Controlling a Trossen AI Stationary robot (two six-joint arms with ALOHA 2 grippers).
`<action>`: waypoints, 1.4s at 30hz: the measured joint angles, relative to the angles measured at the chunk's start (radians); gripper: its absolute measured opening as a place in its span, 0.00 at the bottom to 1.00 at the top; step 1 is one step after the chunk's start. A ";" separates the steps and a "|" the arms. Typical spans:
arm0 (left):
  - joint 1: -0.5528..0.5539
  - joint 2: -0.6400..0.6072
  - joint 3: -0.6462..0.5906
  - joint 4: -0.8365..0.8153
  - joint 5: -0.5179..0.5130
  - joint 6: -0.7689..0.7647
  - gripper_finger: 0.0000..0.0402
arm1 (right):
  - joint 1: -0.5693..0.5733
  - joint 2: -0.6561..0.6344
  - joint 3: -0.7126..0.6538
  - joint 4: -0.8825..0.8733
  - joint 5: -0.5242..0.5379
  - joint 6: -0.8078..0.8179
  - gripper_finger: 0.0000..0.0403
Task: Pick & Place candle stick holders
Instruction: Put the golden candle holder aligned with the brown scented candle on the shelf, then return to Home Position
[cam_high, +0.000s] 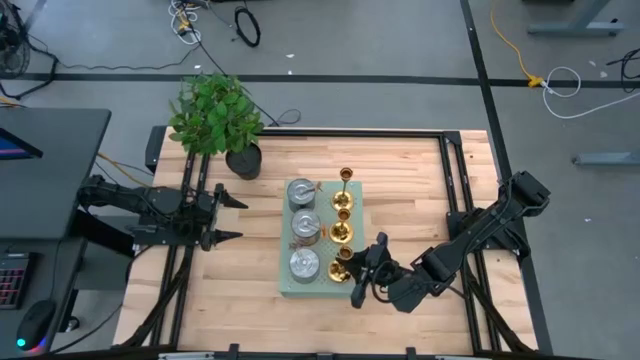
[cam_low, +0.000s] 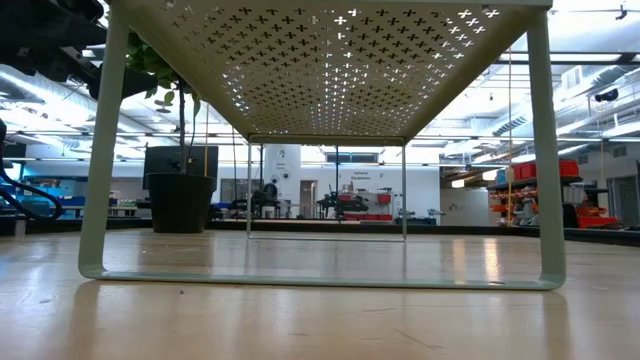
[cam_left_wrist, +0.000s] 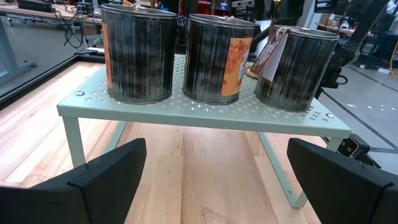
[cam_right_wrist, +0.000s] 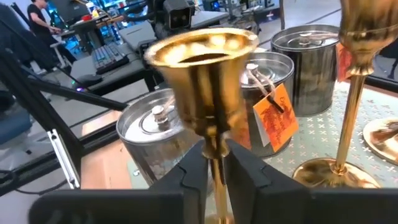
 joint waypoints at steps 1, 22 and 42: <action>0.000 0.000 0.000 0.000 0.000 0.000 0.99 | 0.000 0.000 0.000 -0.012 0.000 0.004 0.15; 0.000 0.000 0.000 0.000 0.000 0.000 0.99 | 0.011 -0.041 0.000 -0.067 -0.056 0.053 0.64; 0.000 0.000 0.000 0.000 0.000 0.000 0.99 | 0.028 -0.260 0.000 -0.551 -0.295 0.342 0.67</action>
